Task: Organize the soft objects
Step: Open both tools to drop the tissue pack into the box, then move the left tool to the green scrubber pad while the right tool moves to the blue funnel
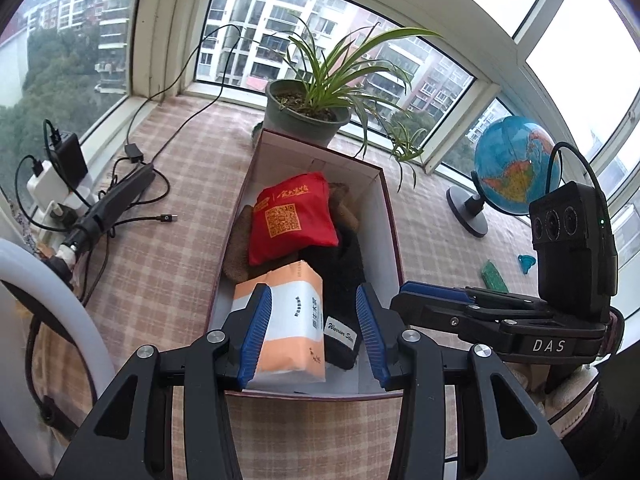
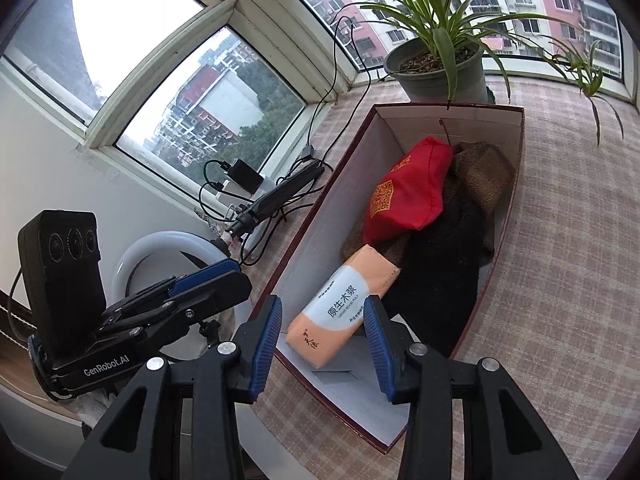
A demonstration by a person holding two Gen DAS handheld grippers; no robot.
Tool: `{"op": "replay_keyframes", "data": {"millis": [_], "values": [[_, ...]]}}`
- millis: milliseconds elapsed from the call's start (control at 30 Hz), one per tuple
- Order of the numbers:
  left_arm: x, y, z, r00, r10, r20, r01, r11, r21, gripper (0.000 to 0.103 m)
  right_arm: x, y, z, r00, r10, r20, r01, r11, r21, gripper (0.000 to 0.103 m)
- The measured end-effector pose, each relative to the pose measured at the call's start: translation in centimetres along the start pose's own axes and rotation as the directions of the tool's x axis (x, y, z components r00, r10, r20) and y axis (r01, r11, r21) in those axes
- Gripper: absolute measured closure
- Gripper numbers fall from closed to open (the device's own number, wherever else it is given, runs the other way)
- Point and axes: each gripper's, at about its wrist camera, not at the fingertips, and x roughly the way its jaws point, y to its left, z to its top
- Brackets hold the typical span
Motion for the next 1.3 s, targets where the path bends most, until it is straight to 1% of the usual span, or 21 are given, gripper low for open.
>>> {"op": "replay_keyframes", "data": {"millis": [133,267,367,467,633,733,800,900,1000,1133,1300], "values": [[-0.3,0.3,-0.1,1.000,-0.002,0.004,0.002,1.000,-0.015,0.061,-0.9,-1.2,-0.2,1.000,-0.007,0.011,0.006,1.000,0.024,0.063],[-0.9,0.7,-0.4,1.000,0.003,0.016,-0.002,1.000,-0.026,0.061,-2.6,-2.8,-0.9,0.999,-0.034,0.033,0.032,0.998,0.046,0.059],[-1.4,1.0,-0.8,1.000,0.006,0.023,-0.005,0.999,-0.037,0.061,-4.1,-4.1,-1.7,0.996,-0.067,0.052,0.064,0.996,0.059,0.057],[-1.6,0.9,-1.2,0.999,0.032,0.029,-0.031,0.999,-0.027,0.061,-5.9,-5.6,-2.7,0.990,-0.116,0.074,0.111,0.991,0.073,0.053],[-1.8,0.3,-1.6,0.998,0.049,0.035,-0.049,0.999,-0.010,0.061,-8.8,-8.3,-4.7,0.973,-0.205,0.104,0.194,0.975,0.110,0.051],[-1.9,-0.2,-1.7,0.998,0.051,0.041,-0.050,0.999,-0.008,0.061,-10.7,-9.8,-5.6,0.960,-0.247,0.130,0.230,0.964,0.134,0.048],[-2.0,-0.6,-1.7,0.997,0.054,0.047,-0.054,0.999,-0.007,0.060,-12.0,-10.6,-6.2,0.952,-0.268,0.147,0.246,0.958,0.151,0.048],[-2.3,-1.4,-1.8,0.996,0.067,0.060,-0.068,0.998,0.011,0.059,-13.8,-11.7,-7.0,0.937,-0.306,0.170,0.278,0.946,0.169,0.048],[-2.4,-2.4,-1.6,0.996,0.060,0.068,-0.061,0.998,0.018,0.059,-15.4,-12.5,-7.9,0.919,-0.346,0.189,0.316,0.933,0.172,0.048],[-2.5,-3.8,-1.6,0.995,0.066,0.081,-0.067,0.998,0.015,0.059,-17.7,-14.1,-8.9,0.906,-0.367,0.208,0.330,0.924,0.195,0.048],[-1.0,-6.5,-2.2,0.996,0.064,0.061,-0.065,0.998,0.012,0.059,-20.5,-16.5,-9.9,0.895,-0.379,0.236,0.329,0.917,0.227,0.048]]}}
